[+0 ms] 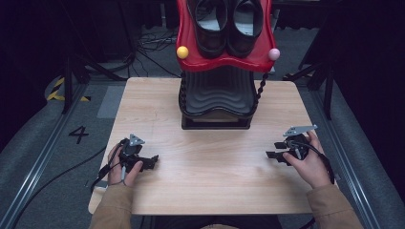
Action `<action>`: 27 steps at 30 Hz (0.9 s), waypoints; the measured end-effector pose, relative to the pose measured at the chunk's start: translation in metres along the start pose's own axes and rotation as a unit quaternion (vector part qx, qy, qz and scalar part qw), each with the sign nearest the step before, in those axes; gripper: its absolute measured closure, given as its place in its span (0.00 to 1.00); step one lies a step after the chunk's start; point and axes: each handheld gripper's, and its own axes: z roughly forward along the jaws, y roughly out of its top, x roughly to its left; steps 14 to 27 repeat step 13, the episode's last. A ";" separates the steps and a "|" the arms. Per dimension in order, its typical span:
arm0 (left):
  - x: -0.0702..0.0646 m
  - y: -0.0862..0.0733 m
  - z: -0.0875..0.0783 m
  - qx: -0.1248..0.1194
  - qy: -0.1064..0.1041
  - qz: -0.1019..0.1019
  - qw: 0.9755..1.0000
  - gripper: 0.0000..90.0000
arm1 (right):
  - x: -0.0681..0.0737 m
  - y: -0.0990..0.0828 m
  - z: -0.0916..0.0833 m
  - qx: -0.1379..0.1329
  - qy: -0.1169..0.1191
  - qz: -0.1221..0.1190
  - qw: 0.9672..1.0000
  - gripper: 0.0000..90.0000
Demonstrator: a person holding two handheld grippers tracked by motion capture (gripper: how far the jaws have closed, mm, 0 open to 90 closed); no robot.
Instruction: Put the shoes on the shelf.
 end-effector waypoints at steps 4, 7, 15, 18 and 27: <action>0.000 0.000 0.000 0.000 0.000 0.000 1.000 0.00 | -0.004 -0.012 0.008 0.005 -0.011 -0.012 1.000 0.49; 0.000 0.000 0.000 0.000 0.000 0.000 1.000 0.00 | -0.005 -0.016 0.009 0.002 -0.004 -0.004 1.000 0.49; 0.000 0.000 0.000 0.000 0.000 0.000 1.000 0.00 | -0.010 -0.024 0.012 -0.003 0.003 0.012 1.000 0.48; 0.000 0.000 0.000 0.000 0.000 0.000 1.000 0.00 | -0.010 -0.024 0.012 -0.003 0.003 0.012 1.000 0.48; 0.000 0.000 0.000 0.000 0.000 0.000 1.000 0.00 | -0.010 -0.024 0.012 -0.003 0.003 0.012 1.000 0.48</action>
